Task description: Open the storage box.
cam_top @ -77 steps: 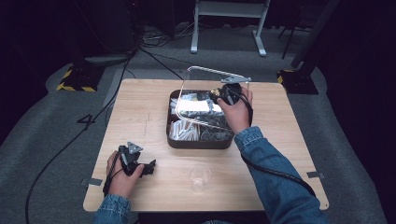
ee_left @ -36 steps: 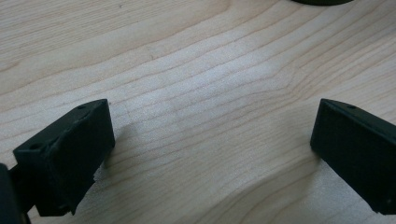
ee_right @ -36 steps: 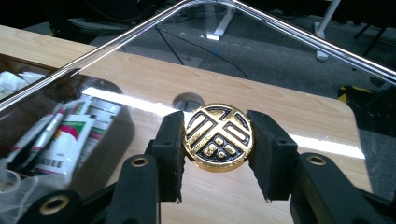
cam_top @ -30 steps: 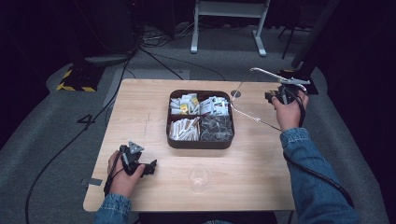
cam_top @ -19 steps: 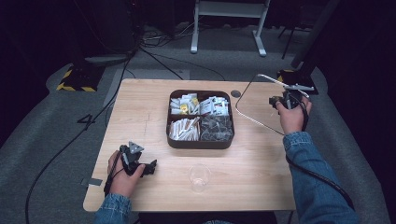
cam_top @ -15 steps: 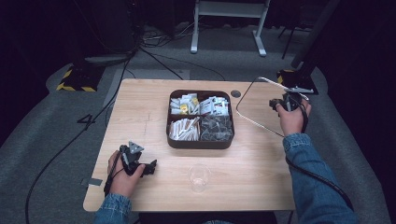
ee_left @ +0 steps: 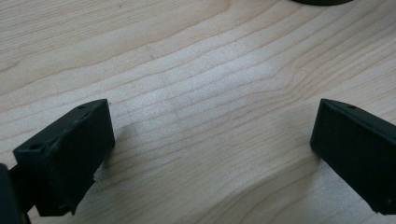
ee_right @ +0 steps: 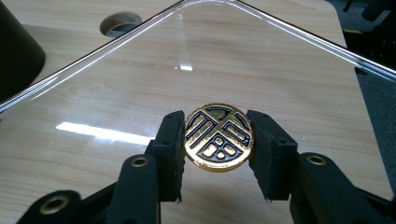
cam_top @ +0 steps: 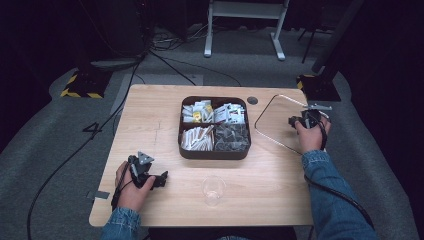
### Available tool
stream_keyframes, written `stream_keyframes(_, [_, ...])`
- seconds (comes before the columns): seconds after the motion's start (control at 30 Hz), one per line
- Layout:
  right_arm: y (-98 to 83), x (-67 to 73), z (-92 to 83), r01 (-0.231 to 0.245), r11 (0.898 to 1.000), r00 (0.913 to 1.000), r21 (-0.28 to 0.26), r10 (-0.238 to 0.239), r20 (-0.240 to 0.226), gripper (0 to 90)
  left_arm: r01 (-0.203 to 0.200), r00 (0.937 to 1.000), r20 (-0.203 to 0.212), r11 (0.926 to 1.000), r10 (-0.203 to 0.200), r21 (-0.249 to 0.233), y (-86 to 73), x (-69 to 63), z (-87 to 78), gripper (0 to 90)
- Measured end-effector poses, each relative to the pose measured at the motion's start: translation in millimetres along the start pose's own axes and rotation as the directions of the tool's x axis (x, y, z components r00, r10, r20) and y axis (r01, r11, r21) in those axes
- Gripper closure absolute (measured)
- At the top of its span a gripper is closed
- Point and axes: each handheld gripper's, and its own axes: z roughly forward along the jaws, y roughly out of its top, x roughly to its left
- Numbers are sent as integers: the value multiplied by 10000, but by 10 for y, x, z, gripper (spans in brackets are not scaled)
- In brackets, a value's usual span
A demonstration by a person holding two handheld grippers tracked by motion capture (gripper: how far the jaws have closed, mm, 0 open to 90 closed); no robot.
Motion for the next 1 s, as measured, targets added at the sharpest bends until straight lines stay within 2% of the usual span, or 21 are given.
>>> stream_keyframes(1.0, [-257,13,155,1,9995,10000,311,0,-40,585,-12,10000,-8,10000,12,-5,0,1,0,0])
